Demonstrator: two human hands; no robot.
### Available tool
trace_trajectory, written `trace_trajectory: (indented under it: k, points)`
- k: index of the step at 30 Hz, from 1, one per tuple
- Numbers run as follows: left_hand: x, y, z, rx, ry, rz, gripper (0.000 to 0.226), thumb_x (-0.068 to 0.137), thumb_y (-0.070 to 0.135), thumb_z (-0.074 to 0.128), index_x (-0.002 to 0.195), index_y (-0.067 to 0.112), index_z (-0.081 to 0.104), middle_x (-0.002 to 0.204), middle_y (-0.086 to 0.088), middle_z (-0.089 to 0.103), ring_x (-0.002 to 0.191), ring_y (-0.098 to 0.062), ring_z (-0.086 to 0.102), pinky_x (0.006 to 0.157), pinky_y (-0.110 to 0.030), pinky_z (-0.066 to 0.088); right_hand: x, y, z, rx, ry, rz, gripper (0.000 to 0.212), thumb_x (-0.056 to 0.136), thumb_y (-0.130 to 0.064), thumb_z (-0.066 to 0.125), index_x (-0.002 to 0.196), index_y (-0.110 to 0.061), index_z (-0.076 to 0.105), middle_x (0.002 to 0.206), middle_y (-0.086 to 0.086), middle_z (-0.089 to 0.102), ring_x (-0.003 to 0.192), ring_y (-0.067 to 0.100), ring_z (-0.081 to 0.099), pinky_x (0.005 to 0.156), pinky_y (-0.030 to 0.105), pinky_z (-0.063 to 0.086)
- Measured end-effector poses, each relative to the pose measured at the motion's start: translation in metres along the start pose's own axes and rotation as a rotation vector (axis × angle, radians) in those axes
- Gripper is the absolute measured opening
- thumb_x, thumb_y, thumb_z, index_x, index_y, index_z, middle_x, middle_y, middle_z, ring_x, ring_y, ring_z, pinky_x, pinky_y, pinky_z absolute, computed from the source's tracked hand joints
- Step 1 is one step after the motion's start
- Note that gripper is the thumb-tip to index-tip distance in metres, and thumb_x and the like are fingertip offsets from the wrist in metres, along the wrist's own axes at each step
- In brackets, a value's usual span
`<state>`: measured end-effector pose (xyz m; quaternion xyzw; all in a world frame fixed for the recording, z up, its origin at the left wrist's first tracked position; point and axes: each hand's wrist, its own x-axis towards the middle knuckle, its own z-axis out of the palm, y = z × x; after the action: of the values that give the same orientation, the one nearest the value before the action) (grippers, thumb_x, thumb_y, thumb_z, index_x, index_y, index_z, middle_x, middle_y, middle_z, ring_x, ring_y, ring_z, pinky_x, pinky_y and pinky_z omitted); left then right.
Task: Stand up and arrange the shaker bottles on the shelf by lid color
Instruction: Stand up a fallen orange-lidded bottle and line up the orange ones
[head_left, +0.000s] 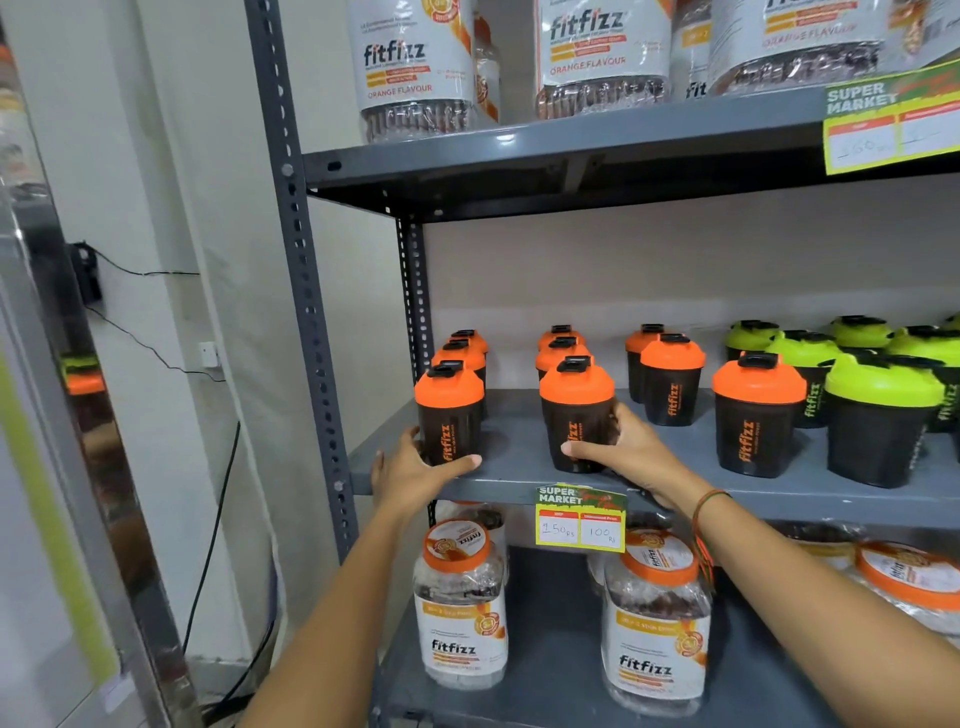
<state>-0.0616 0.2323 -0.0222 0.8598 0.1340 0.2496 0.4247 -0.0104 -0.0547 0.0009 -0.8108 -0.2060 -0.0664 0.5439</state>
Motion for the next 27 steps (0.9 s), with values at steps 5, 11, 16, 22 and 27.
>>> trace_trajectory:
  k: [5, 11, 16, 22, 27]
  points:
    - [0.0031, -0.0037, 0.0094, 0.098, 0.065, 0.042, 0.083, 0.053, 0.078, 0.063, 0.120, 0.029, 0.054, 0.122, 0.001, 0.066, 0.127, -0.029, 0.048, 0.111, -0.054, 0.027, -0.0019, -0.0033, -0.0006, 0.007, -0.021, 0.002, 0.098, 0.034, -0.075, 0.084, 0.119, -0.034, 0.055, 0.123, -0.006, 0.068, 0.113, 0.015, 0.065, 0.100, 0.047, 0.052]
    - [0.0016, -0.0053, 0.0048, 0.058, 0.103, 0.054, 0.076, 0.056, 0.071, 0.070, 0.116, 0.026, 0.059, 0.114, 0.001, 0.070, 0.109, -0.025, 0.061, 0.095, -0.046, 0.047, 0.0000, -0.0051, 0.0014, 0.050, -0.050, -0.012, 0.078, 0.040, -0.064, 0.087, 0.108, -0.046, 0.053, 0.123, -0.008, 0.067, 0.115, 0.014, 0.065, 0.103, 0.045, 0.051]
    - [0.0009, -0.0029, 0.0045, 0.072, 0.116, 0.060, 0.073, 0.059, 0.068, 0.071, 0.117, 0.024, 0.059, 0.114, 0.000, 0.070, 0.107, -0.023, 0.062, 0.094, -0.045, 0.048, 0.0016, -0.0043, 0.0018, 0.073, -0.066, -0.020, 0.066, 0.053, -0.052, 0.088, 0.107, -0.046, 0.050, 0.119, -0.011, 0.065, 0.116, 0.014, 0.063, 0.104, 0.043, 0.050]
    - [-0.0012, -0.0019, 0.0047, 0.079, 0.109, 0.050, 0.074, 0.060, 0.067, 0.071, 0.118, 0.024, 0.057, 0.117, -0.001, 0.069, 0.110, -0.025, 0.060, 0.098, -0.048, 0.045, 0.0048, -0.0011, 0.0022, 0.072, -0.088, -0.025, 0.067, 0.068, -0.037, 0.087, 0.122, -0.036, 0.048, 0.120, -0.010, 0.062, 0.119, 0.015, 0.062, 0.105, 0.040, 0.049]
    - [-0.0053, 0.0001, 0.0030, -0.004, 0.075, 0.052, 0.086, 0.054, 0.071, 0.073, 0.123, 0.025, 0.053, 0.123, -0.002, 0.065, 0.118, -0.026, 0.057, 0.103, -0.050, 0.042, 0.0032, -0.0020, 0.0021, 0.007, -0.068, -0.016, 0.081, 0.062, -0.051, 0.085, 0.131, -0.032, 0.046, 0.128, -0.006, 0.060, 0.120, 0.013, 0.059, 0.106, 0.043, 0.047]
